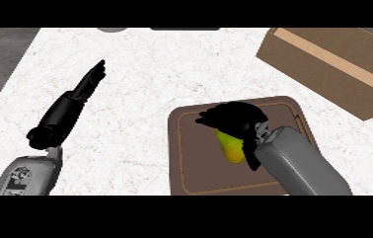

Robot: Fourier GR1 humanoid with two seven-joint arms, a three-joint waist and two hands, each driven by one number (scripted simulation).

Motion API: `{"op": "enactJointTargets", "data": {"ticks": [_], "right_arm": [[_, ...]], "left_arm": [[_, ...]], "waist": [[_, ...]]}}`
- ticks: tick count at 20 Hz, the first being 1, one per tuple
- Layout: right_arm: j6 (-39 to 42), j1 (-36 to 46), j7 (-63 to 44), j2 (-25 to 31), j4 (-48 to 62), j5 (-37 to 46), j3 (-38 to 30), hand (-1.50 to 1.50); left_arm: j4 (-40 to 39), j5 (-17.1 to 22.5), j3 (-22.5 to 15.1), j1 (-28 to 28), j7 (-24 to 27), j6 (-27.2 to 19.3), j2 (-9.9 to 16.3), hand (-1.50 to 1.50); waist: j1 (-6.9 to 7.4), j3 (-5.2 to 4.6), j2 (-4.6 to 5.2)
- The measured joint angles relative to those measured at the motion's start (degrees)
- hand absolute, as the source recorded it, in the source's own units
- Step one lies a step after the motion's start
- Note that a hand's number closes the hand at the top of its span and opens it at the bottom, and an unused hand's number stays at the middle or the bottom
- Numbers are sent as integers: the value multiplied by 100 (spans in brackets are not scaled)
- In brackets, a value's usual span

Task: Pick the pear from the tray and place it in the cardboard box

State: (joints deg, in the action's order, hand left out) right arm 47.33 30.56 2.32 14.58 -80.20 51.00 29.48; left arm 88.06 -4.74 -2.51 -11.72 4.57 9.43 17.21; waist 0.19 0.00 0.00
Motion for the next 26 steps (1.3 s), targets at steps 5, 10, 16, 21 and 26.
{"op": "enactJointTargets", "data": {"ticks": [5,10,16,21,26], "right_arm": [[-103,101,165,-131,346,355,-120,-150],[-405,31,589,-190,860,611,-117,150],[-1151,141,1379,-214,1231,888,-37,150],[-1732,110,1811,-281,1332,1111,-82,150],[-2148,102,2055,-416,1257,1167,-292,150]], "left_arm": [[-49,-139,61,-33,38,69,-102,0],[156,-185,119,42,-77,130,-174,0],[141,-164,242,13,-50,263,-153,0],[61,-212,293,-28,-26,285,-213,0],[103,-251,314,23,-41,316,-252,0]], "waist": [[2,-1,1],[10,1,3],[10,-19,-28],[-6,-32,-38],[-5,-22,-22]]}}
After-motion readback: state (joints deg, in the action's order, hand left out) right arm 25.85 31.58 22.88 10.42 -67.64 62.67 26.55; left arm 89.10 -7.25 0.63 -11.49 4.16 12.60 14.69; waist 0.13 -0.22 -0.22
